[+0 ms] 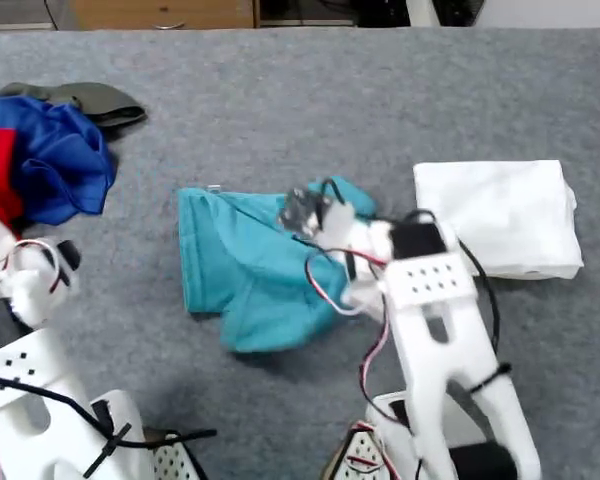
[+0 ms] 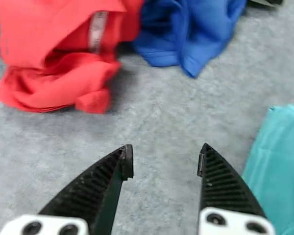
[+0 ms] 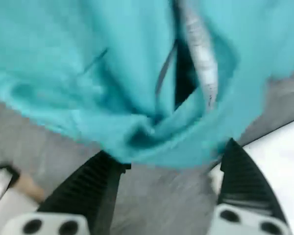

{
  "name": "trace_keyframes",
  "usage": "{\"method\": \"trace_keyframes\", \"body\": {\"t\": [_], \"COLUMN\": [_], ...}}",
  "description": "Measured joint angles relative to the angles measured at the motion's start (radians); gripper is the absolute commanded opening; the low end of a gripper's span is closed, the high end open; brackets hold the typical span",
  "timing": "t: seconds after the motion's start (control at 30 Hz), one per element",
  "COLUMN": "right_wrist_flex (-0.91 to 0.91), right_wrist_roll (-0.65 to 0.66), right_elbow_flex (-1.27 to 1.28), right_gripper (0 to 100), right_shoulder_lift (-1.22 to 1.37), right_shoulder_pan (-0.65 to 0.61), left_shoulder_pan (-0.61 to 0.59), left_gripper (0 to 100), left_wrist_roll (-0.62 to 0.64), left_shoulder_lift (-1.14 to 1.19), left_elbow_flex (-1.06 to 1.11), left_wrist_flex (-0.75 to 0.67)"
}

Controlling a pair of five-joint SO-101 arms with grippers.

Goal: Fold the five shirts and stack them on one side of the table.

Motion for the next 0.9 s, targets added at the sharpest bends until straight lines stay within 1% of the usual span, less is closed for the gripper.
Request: {"method": "trace_keyframes", "body": {"t": [0.1,0.2,0.27,0.33,0.43,0.5,0.57,0.7,0.8,0.9], "right_wrist_flex": [0.064,0.094,0.097,0.097,0.097,0.094,0.064,-0.003,-0.052,-0.137], "right_wrist_roll": [0.057,0.091,0.097,0.098,0.097,0.058,-0.023,-0.206,-0.296,-0.327], "right_elbow_flex": [0.071,0.091,0.091,0.091,0.069,0.038,0.002,-0.081,-0.137,-0.169], "right_gripper": [25.1,23.5,23.5,23.5,23.7,23.7,23.7,23.5,23.5,23.5], "right_shoulder_lift": [-0.094,-0.193,-0.264,-0.319,-0.353,-0.354,-0.339,-0.218,-0.084,0.058], "right_shoulder_pan": [0.054,0.140,0.210,0.267,0.301,0.302,0.304,0.298,0.235,0.172], "left_shoulder_pan": [0.071,0.133,0.176,0.227,0.308,0.359,0.400,0.457,0.489,0.520], "left_gripper": [22,22,22,22,22,22,22,22,22,22], "left_wrist_roll": [0.032,0.081,0.112,0.132,0.160,0.176,0.187,0.215,0.226,0.229], "left_shoulder_lift": [0.091,0.239,0.367,0.499,0.700,0.827,0.954,1.214,1.407,1.583], "left_elbow_flex": [-0.025,-0.123,-0.226,-0.354,-0.575,-0.730,-0.888,-1.189,-1.376,-1.536], "left_wrist_flex": [-0.020,-0.021,-0.020,0.012,0.080,0.129,0.187,0.316,0.394,0.463]}}
